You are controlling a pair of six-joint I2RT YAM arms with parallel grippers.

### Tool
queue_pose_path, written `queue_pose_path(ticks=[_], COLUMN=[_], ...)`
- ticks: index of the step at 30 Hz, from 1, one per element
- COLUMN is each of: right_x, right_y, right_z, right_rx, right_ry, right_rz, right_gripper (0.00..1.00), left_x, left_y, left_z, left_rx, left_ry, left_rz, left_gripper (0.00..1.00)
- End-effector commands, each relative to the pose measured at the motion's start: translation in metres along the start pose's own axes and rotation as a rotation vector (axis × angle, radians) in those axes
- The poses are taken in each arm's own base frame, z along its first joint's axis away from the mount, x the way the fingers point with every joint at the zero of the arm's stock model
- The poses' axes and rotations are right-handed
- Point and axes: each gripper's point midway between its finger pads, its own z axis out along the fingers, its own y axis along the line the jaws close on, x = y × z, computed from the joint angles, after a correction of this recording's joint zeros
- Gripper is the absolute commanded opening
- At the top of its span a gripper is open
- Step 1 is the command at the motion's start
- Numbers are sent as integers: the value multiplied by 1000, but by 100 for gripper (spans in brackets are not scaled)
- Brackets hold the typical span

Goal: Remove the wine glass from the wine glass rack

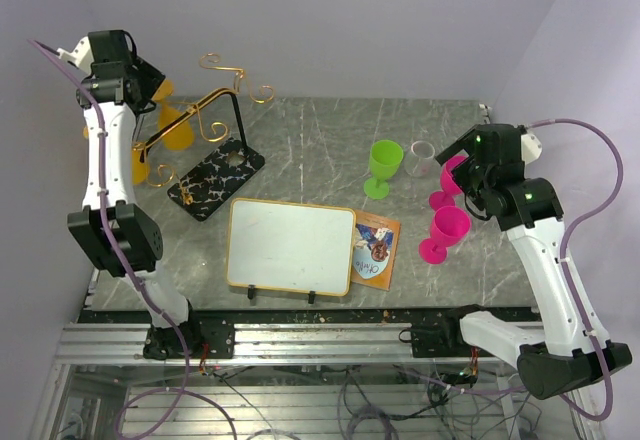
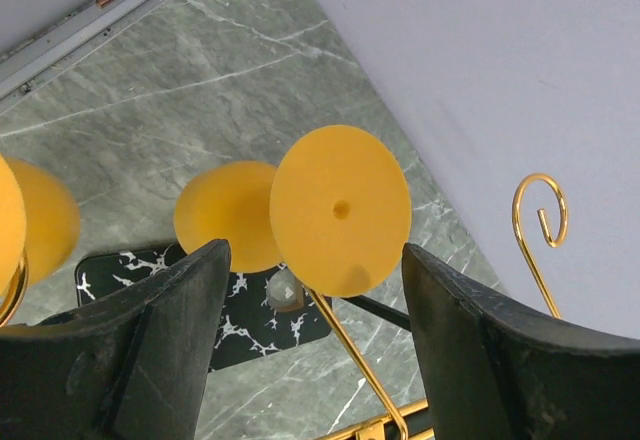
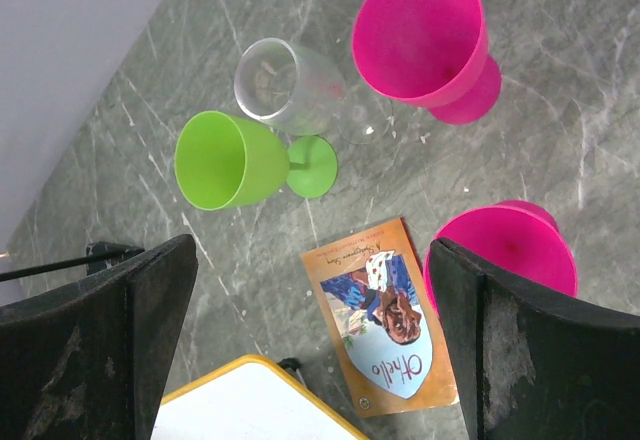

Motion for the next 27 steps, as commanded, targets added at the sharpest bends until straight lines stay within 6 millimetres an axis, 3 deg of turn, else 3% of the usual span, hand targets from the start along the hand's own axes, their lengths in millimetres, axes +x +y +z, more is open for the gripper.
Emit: queue_pose_path(ticks=[1, 16, 19, 27], right_x=[-13, -12, -11, -11], right_y=[4, 3, 3, 3], right_z=[-9, -8, -7, -8], right_rx=[-15, -11, -10, -12], right_ry=[-46, -45, -42, -41], right_rz=[16, 27, 27, 32], right_gripper=[100, 100, 100, 100], left_x=[-16, -9, -5, -2], left_y=[-11, 3, 1, 0], left_z=[5, 30, 36, 41], left_rx=[46, 36, 57, 80], left_ry=[-52, -28, -14, -11], left_rz=[-34, -102, -101, -95], left_gripper=[79, 64, 57, 52])
